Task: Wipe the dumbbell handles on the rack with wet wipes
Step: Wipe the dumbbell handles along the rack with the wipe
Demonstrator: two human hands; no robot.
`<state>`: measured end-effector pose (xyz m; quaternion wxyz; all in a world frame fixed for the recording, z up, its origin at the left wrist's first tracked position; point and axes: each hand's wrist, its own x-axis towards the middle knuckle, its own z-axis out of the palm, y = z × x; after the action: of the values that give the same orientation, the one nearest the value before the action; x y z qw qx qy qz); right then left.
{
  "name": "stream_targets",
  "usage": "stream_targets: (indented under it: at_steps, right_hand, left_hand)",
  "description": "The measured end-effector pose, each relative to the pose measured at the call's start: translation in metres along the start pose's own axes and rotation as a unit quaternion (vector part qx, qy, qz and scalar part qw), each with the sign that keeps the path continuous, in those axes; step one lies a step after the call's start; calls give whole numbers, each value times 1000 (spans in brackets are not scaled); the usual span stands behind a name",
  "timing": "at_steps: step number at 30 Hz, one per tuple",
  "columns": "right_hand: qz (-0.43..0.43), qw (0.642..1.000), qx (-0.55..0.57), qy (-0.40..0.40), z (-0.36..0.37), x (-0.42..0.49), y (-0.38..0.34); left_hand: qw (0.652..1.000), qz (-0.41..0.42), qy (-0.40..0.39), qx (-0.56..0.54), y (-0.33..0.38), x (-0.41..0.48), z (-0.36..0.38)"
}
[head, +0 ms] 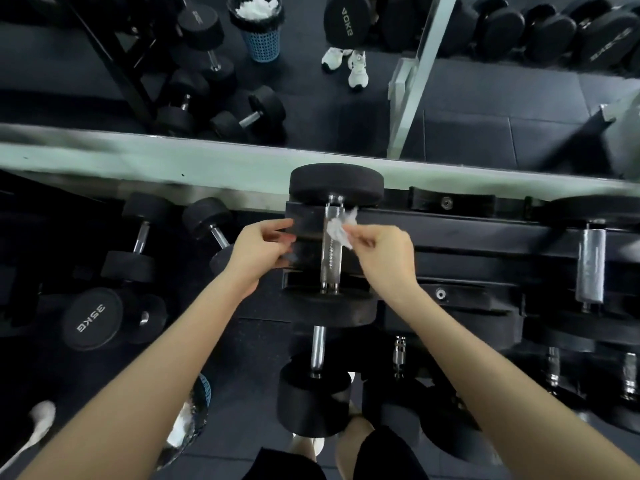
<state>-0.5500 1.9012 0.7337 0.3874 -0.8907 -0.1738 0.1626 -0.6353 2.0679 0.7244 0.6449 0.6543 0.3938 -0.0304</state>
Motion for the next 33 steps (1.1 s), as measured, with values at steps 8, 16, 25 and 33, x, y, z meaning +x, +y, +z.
stream_targets:
  at_steps: [8, 16, 25, 33]
  right_hand:
    - [-293, 927, -181, -153, 15, 15, 20]
    - [-241, 965, -61, -82, 12, 7, 13]
    - [-18, 997, -68, -44, 23, -8, 3]
    - [33, 996, -76, -18, 34, -12, 0]
  left_hand:
    - [998, 9, 39, -55, -17, -14, -13]
    - [997, 65, 27, -28, -11, -5, 40]
    - [1000, 3, 18, -24, -22, -12, 45]
    - [999, -35, -17, -27, -23, -7, 44]
